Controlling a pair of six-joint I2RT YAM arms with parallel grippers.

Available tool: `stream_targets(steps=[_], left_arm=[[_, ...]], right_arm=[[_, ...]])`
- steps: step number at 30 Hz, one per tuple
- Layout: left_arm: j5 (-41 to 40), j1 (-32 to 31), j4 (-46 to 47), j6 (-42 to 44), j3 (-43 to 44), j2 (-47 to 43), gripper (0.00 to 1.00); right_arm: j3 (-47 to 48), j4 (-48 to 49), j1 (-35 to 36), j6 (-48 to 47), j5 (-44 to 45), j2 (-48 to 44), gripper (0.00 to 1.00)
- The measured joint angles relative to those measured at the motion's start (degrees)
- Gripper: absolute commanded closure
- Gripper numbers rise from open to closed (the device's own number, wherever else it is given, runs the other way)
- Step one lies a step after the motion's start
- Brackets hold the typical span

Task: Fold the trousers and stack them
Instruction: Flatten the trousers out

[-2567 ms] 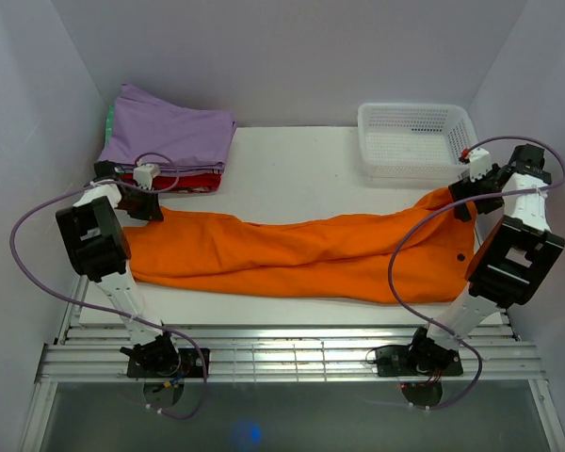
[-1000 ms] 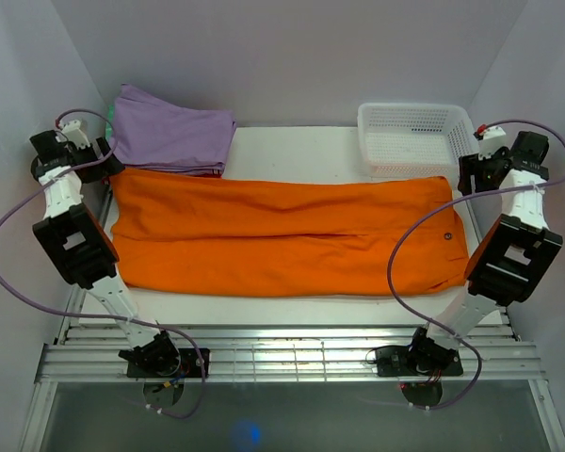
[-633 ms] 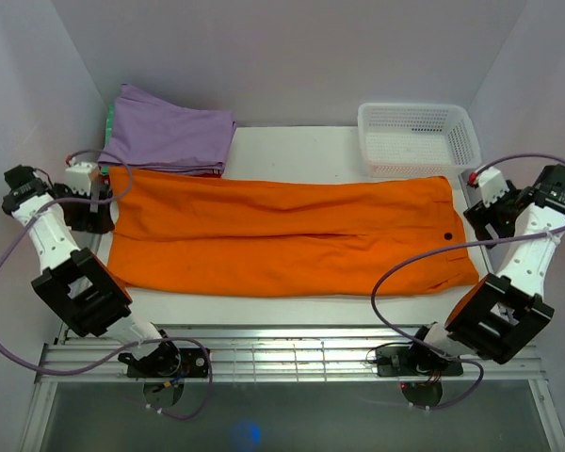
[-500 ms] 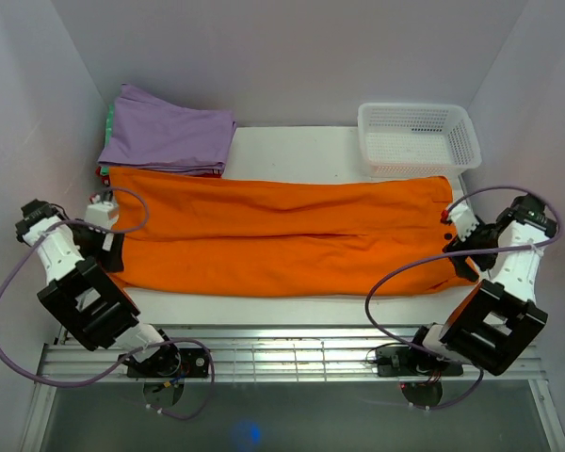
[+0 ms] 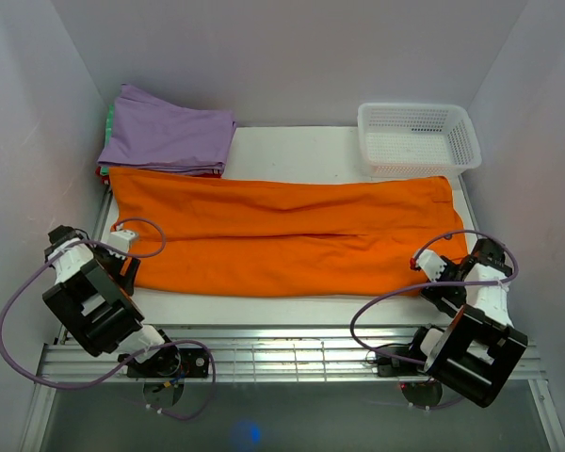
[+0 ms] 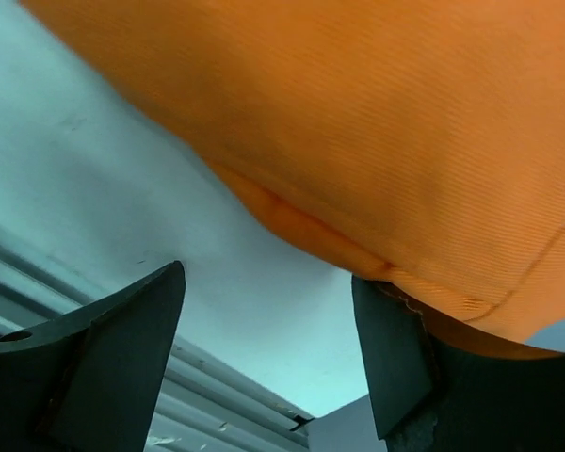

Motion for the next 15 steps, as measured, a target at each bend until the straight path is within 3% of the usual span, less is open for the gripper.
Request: stream_targets(steps=[4,5,7,8,9,11,12,15], left_arm=[[0.17,0.0,3.91,-0.5,-0.57,1.2,0.35],[0.26,0.02,4.61,-0.37,-0.57,1.66,0.49],[0.31,0.02,5.4,0.02,-0.55,2.51,0.6],[0.35,0.02,5.64,0.48,-0.46,2.93,0.65],[0.26,0.02,5.7,0.85,-0.31,3.26,0.77],[-0.07,0.04,4.68,2.21,0.94,3.69,0.86],[-0.17,0.04,3.82,3.21,1.92,3.74,0.97],[-0.46,0.07,0.2,6.64,5.92,3.72,1.0]], right_arm=[[-0.35,5.6,0.0,0.74,-0.02,0.46,0.42],[-0.35,6.67,0.0,0.85,0.0,0.79,0.52],[-0.37,8.28,0.0,1.16,0.07,1.55,0.62],[-0.35,9.11,0.0,1.33,0.2,2.14,0.72],[-0.33,9.79,0.0,1.25,0.26,2.86,0.78],[0.13,10.14,-0.02,1.66,0.48,4.31,0.92],[0.63,10.08,-0.07,1.84,0.61,4.83,0.92],[3.34,9.7,-0.35,2.54,0.66,5.68,0.92]])
